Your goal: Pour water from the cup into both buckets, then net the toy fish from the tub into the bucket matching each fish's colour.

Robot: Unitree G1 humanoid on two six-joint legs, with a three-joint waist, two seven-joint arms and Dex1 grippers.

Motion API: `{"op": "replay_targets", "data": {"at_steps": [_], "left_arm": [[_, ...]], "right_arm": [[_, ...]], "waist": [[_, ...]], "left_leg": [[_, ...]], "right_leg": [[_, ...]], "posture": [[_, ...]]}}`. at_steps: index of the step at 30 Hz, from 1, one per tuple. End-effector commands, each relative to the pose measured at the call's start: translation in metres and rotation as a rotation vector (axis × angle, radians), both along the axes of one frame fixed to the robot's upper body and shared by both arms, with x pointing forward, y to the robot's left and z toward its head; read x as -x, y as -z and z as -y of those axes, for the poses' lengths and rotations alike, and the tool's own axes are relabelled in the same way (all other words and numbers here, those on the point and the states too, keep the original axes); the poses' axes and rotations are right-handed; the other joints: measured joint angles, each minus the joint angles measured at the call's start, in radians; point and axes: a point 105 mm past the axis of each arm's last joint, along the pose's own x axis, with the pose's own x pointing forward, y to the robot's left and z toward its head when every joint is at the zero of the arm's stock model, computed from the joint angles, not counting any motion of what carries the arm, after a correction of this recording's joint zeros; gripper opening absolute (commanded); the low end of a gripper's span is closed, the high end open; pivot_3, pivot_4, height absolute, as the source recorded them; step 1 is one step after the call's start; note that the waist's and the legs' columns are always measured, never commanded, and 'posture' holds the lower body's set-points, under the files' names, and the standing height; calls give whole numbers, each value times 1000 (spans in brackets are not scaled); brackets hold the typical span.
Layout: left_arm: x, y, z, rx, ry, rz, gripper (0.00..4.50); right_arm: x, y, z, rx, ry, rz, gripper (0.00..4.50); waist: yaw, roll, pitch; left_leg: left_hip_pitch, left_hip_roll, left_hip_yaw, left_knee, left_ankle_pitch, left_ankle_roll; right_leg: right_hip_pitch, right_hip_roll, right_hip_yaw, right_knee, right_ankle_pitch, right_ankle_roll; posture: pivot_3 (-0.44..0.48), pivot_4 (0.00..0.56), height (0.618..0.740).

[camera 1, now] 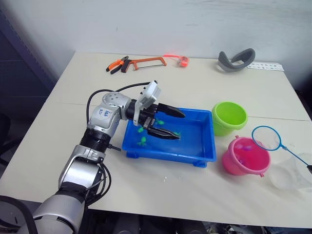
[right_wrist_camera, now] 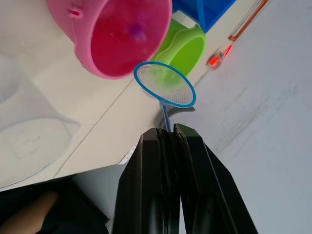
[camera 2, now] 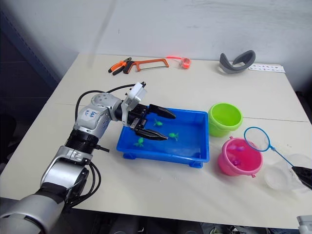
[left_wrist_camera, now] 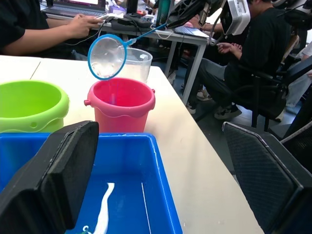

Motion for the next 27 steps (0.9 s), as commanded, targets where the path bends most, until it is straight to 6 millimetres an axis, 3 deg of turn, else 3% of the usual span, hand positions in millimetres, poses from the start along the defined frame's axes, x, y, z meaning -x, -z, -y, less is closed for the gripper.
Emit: {"op": "replay_targets", "data": {"at_steps": [1, 4, 6, 11, 16, 22, 27], "left_arm": [[3, -9, -3, 19, 1, 46, 4438], [2, -8, -4, 16, -6, 47, 4438], [1, -6, -6, 5, -18, 47, 4438], [-6, 1, -19, -26, -69, 32, 4438], [-13, 10, -44, -80, -155, 12, 4438], [-16, 17, -80, -132, -293, 5, 4438], [-14, 18, -108, -166, -389, 6, 4438]], "right_arm": [[0, -2, -10, -14, -39, -2, 0], [-3, -8, -3, -180, 48, 32, 0], [-4, -11, -6, -395, 92, 7, 0], [-11, -26, -30, -843, 137, -62, 0], [-29, -33, -57, -1345, 182, -271, 0], [-52, -24, -107, -1622, 155, -678, 0], [-69, -19, -124, -1806, 198, -896, 0]], "waist": [[0, 0, 0], [0, 0, 0], [1, 0, 0], [-4, 0, 0], [-5, 0, 0], [-1, -1, 0], [5, -1, 0]], "left_leg": [[0, 0, 0, 0, 0, 0], [0, 0, 0, 0, 0, 0], [0, 0, 0, 0, 0, 0], [0, 1, 0, 0, 0, 0], [2, 1, 0, 1, 0, 0], [0, 1, -2, 2, 0, 0], [-7, 1, -8, 4, -1, 1]], "right_leg": [[0, 0, 0, 0, 0, 0], [0, 0, 0, 0, 0, 0], [0, 0, 0, 0, 0, 0], [1, 1, 0, 1, 0, 0], [2, 0, 0, 1, 0, 0], [2, 0, -1, 1, 0, 0], [0, -1, -2, 2, 0, 0]], "posture": [[0, 150, 740], [0, 150, 740], [0, 150, 740], [0, 150, 740], [0, 150, 740], [0, 150, 740], [0, 150, 740]]}}
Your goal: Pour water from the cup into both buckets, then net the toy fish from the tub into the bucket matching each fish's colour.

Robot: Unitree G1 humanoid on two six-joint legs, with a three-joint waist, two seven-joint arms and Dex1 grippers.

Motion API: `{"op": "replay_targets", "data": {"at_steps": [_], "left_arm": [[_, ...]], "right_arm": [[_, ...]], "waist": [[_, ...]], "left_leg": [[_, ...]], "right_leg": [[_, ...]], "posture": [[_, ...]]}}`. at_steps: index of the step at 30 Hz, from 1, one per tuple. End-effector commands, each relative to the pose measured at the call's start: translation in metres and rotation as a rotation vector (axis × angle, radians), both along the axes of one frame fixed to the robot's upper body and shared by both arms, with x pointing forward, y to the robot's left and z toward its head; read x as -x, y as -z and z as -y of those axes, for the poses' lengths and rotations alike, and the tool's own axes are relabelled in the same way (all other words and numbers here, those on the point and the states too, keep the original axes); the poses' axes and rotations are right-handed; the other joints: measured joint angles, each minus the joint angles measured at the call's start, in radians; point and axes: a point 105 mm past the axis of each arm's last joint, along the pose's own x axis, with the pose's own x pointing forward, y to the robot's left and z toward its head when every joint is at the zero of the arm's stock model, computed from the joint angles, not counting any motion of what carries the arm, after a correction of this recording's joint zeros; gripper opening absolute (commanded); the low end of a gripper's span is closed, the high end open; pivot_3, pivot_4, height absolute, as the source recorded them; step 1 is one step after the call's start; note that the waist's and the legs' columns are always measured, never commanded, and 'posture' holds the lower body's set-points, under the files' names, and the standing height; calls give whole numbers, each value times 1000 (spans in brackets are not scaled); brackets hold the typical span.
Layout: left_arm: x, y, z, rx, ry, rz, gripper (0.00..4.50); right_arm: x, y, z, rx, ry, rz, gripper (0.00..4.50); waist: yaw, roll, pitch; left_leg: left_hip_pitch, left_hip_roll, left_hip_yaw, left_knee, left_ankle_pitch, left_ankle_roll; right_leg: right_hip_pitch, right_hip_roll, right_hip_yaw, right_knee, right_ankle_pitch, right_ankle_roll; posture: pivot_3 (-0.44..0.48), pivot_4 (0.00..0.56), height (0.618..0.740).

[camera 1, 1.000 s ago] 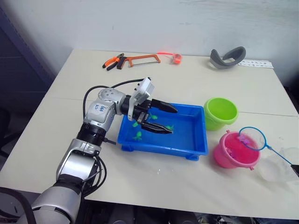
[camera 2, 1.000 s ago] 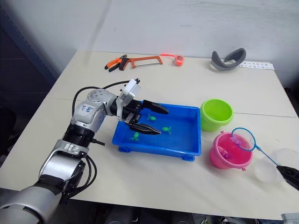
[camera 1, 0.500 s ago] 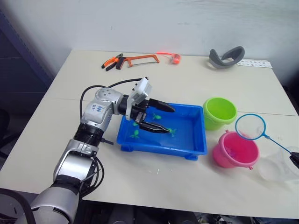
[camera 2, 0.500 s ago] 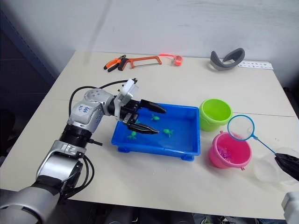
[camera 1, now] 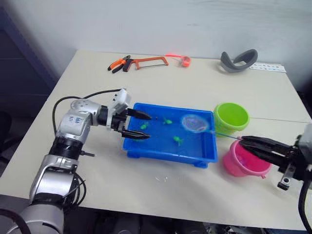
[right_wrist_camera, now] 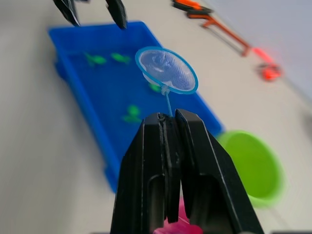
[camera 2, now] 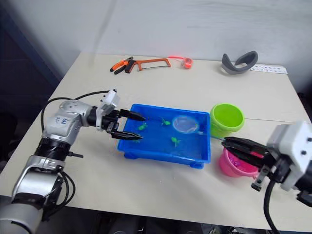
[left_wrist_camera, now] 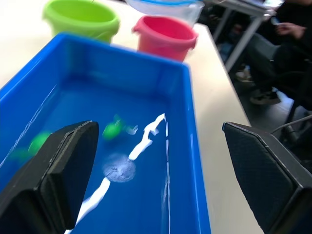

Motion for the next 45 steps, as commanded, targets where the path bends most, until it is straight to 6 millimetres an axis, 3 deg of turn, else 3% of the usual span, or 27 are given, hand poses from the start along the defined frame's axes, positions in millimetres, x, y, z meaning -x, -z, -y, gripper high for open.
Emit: {"op": "replay_targets", "data": {"at_steps": [1, 8, 14, 21, 25, 30, 32, 38, 41, 45], "left_arm": [[2, -11, -19, -16, -62, 54, 4438], [13, -12, -41, -57, -134, 64, 4438], [32, -12, -30, -66, -77, 69, 4438], [38, -17, -17, -45, -45, 91, 4438], [38, -18, -15, -38, -42, 94, 4438], [37, -17, -14, -34, -42, 96, 4438], [36, -17, -13, -33, -41, 97, 4438], [34, -17, -10, -26, -35, 99, 4438], [32, -17, -8, -22, -30, 102, 4438], [31, -18, -7, -19, -26, 106, 4438]], "right_arm": [[-12, 6, -10, -117, -27, -129, 0], [-22, 25, -26, -60, -144, -254, 0], [-27, 45, -27, -38, -172, -419, 0], [-44, 57, -24, -116, -90, -523, 0], [-53, 53, -17, -143, -51, -513, 0], [-52, 30, -13, -223, -88, -500, 0], [-55, 25, -8, -198, -72, -451, 0], [-78, 50, 11, 304, -1, -79, 0], [-83, 53, 10, 488, -73, 117, 0], [-76, 63, 2, 763, -300, 381, 0]], "waist": [[1, -1, 0], [-1, -1, 0], [0, -1, 0], [-3, -1, 0], [-3, -1, 0], [-1, -1, 0], [-1, -1, 0], [-2, -1, 0], [-3, 0, 0], [-6, 0, 0]], "left_leg": [[-1, -1, -2, 1, 0, 0], [-1, -1, -3, 1, 0, 1], [-2, -1, -4, 0, 0, 1], [-2, 0, -3, 0, 0, 1], [-2, 0, -3, 0, 0, 1], [-2, 0, -3, 0, 0, 1], [-2, 0, -3, 0, 0, 1], [-2, -1, -2, -1, 0, 1], [-2, -1, -1, -1, 0, 1], [-2, -1, 1, -2, 0, 0]], "right_leg": [[0, 0, -1, 0, 0, 0], [0, 0, -2, -1, 0, 0], [0, -1, -2, -1, 0, 0], [0, -2, -2, -1, 0, 0], [0, -1, -2, -1, 0, 0], [0, -1, -2, -1, 0, 0], [0, -1, -2, -2, 0, 0], [-1, -1, -1, -2, 0, 0], [-3, -1, -1, -1, 0, 0], [-4, 0, -2, 0, 0, 0]], "posture": [[0, 150, 740], [0, 150, 740], [0, 150, 740], [0, 150, 740], [0, 150, 740], [0, 150, 740], [0, 150, 740], [0, 150, 740], [0, 150, 740], [0, 150, 740]]}}
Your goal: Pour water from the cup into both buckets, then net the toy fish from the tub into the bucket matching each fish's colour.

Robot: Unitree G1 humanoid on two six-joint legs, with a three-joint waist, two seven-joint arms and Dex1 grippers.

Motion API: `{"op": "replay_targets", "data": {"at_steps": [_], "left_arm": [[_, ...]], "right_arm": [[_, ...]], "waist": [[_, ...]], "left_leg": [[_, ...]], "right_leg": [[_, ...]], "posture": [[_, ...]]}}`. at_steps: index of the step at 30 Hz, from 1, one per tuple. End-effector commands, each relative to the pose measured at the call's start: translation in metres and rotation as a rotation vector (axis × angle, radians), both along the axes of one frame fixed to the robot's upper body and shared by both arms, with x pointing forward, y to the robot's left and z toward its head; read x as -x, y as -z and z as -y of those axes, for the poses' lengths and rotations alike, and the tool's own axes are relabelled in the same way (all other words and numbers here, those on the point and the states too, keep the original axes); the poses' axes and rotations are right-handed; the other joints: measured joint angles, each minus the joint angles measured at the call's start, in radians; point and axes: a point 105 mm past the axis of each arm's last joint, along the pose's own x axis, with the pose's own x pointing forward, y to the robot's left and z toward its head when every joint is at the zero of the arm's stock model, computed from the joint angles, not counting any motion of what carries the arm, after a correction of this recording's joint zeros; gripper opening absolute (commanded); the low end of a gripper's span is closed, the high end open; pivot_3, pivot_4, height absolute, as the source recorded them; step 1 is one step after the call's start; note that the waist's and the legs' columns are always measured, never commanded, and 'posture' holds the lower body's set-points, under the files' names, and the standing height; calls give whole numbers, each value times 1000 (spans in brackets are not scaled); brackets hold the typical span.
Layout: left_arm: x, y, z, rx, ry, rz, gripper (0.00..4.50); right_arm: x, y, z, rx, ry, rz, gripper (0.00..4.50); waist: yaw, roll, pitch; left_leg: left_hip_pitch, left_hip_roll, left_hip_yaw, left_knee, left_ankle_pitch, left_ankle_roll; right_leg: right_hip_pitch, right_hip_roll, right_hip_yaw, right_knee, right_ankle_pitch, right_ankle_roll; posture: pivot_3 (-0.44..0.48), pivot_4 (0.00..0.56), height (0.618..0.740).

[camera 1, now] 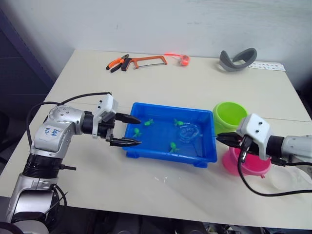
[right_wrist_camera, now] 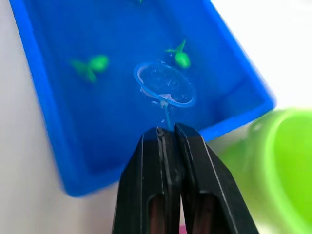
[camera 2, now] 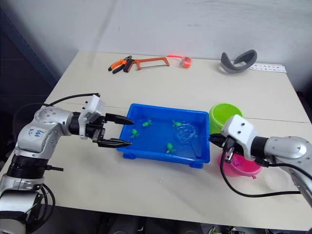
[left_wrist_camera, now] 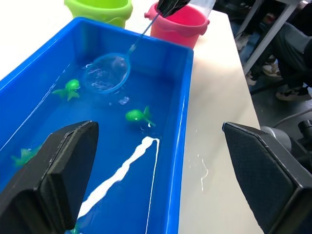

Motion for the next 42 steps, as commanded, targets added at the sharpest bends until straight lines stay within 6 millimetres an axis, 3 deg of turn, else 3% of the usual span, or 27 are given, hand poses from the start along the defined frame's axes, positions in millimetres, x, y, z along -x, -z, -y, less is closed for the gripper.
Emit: {"op": "replay_targets", "data": {"at_steps": [1, 7, 14, 21, 26, 31, 38, 42], "left_arm": [[-1, -9, 2, 2, 15, 39, 4438], [-3, -10, 3, 6, 15, 44, 4438], [-4, -11, 4, 14, 10, 47, 4438], [-5, -11, 4, 22, 7, 48, 4438], [-8, -8, -3, -5, -13, 49, 4438], [-6, 3, -30, -110, -36, 24, 4438], [0, 2, -37, -132, -34, 21, 4438], [1, 1, -38, -128, -39, 23, 4438]], "right_arm": [[10, 2, -9, 225, -253, 176, 0], [25, 12, -15, 289, -481, 282, 0], [28, 7, -27, 189, -492, 311, 0], [6, 12, -27, 293, -425, 380, 0], [2, 21, -33, 315, -447, 358, 0], [3, 26, -49, 263, -511, 333, 0], [3, 27, -68, 135, -535, 294, 0], [1, 12, -75, -41, -472, 240, 0]], "waist": [[1, 0, 0], [0, 0, 0], [0, 0, 0], [0, 0, 0], [1, 0, 0], [-11, 0, 0], [-20, 0, 0], [-20, 0, 0]], "left_leg": [[0, 0, 0, 0, 0, 0], [0, 0, 1, 1, 0, 0], [1, 1, 1, 1, 0, 0], [1, 1, 1, 2, 0, 0], [1, 1, 0, 1, 0, -1], [2, 1, 1, 1, 1, -1], [2, 1, 0, 1, 1, -1], [2, 1, 0, 1, 1, -1]], "right_leg": [[0, 0, 0, 0, 0, 0], [0, 0, -2, 0, 0, 0], [1, -1, -3, 1, 0, 0], [1, -1, -2, 1, 0, 0], [1, -1, -2, 1, 0, 0], [0, 0, -3, 2, 0, 0], [1, -1, -3, 2, 0, 0], [1, -1, -3, 2, 0, 0]], "posture": [[0, 150, 740], [0, 150, 740], [0, 150, 740], [0, 150, 740], [0, 150, 740], [0, 150, 740], [0, 150, 740], [0, 150, 740]]}}
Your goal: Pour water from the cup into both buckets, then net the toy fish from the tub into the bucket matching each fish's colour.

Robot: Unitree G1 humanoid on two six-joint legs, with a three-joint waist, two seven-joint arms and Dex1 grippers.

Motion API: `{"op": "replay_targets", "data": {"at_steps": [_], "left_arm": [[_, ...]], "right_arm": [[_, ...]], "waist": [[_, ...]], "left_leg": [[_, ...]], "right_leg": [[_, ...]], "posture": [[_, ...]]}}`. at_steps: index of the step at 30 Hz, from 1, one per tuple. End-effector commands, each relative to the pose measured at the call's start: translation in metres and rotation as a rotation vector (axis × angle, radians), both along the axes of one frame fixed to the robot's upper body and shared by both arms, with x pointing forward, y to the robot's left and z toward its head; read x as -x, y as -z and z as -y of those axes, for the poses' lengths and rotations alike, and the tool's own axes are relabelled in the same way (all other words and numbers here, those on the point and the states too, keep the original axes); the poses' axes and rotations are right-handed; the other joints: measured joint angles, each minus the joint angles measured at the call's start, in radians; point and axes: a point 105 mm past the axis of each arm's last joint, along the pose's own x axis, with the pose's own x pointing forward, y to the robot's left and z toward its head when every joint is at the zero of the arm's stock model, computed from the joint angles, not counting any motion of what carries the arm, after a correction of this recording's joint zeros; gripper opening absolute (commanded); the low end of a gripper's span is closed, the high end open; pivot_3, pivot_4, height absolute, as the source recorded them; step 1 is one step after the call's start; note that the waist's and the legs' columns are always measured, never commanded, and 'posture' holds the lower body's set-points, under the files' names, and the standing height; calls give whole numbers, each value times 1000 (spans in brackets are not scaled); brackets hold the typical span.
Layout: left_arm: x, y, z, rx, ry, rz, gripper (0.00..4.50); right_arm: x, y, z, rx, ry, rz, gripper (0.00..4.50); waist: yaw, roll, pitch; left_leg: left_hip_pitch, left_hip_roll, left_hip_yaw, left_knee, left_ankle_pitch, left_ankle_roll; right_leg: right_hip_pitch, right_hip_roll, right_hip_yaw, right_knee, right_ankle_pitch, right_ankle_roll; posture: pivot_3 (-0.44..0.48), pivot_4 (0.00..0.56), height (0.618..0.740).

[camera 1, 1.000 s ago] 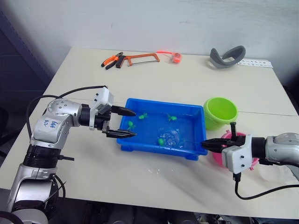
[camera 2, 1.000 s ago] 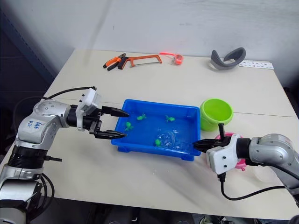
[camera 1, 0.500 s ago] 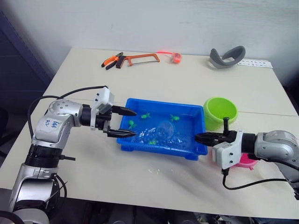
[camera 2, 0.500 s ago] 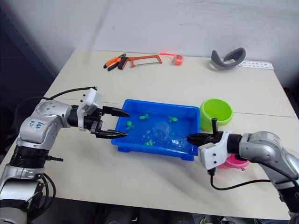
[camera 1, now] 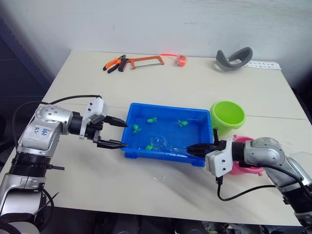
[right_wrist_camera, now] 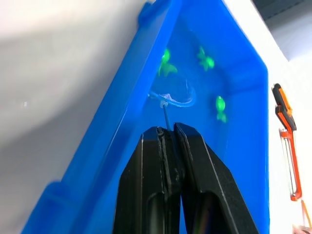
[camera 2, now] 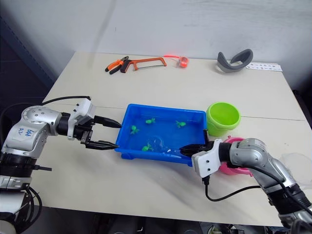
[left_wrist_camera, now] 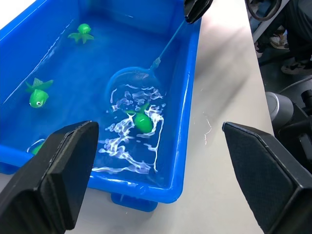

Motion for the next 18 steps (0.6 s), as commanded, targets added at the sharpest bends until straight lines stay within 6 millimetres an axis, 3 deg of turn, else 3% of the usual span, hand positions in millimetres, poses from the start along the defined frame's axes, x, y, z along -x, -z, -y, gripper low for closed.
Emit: {"op": "replay_targets", "data": {"at_steps": [1, 6, 13, 18], "left_arm": [[4, -11, -1, 0, 9, 47, 4438], [0, -15, 1, 28, 0, 57, 4438], [-10, -39, 26, 210, 10, 70, 4438], [-18, -31, 27, 156, 23, 71, 4438]], "right_arm": [[-2, -26, -8, -199, 44, -81, 0], [-9, -42, -1, -340, 144, -181, 0], [0, -62, 24, -448, 277, -236, 0], [8, -60, 39, -374, 362, -163, 0]], "waist": [[0, 0, 0], [0, 0, 0], [11, 0, 0], [10, 0, 0]], "left_leg": [[0, 0, 0, 0, 0, 0], [0, 0, 0, 0, 0, 0], [-1, -1, -2, 0, 0, 0], [-1, -1, -2, 0, 0, 0]], "right_leg": [[0, 0, 0, 0, 0, 0], [0, 0, 0, 0, 0, 0], [1, 0, 0, 0, 0, 0], [1, 1, 0, 0, 0, 0]], "posture": [[0, 150, 740], [0, 150, 740], [0, 150, 740], [0, 150, 740]]}}
